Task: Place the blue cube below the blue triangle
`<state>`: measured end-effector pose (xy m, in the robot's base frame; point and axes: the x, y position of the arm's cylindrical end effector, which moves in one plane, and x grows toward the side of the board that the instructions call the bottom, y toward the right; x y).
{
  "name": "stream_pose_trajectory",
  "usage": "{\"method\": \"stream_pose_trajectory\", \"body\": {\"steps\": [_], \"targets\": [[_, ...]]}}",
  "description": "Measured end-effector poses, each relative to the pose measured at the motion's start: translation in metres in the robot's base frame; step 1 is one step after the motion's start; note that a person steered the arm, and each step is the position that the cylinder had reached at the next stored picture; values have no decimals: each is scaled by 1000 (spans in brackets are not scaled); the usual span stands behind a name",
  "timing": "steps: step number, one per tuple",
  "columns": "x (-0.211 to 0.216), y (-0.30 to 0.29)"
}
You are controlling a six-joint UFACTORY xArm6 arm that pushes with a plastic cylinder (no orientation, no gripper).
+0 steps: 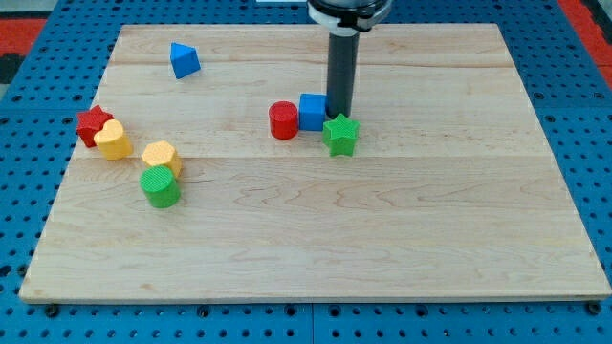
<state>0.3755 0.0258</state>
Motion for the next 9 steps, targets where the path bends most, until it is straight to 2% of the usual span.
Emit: {"method": "stream_pose_trajectory", "body": {"steps": [2, 3, 4, 6, 7, 9], "targets": [[8, -65], [43, -62], [30, -84], [-50, -164], [-54, -173], [-7, -162]]}}
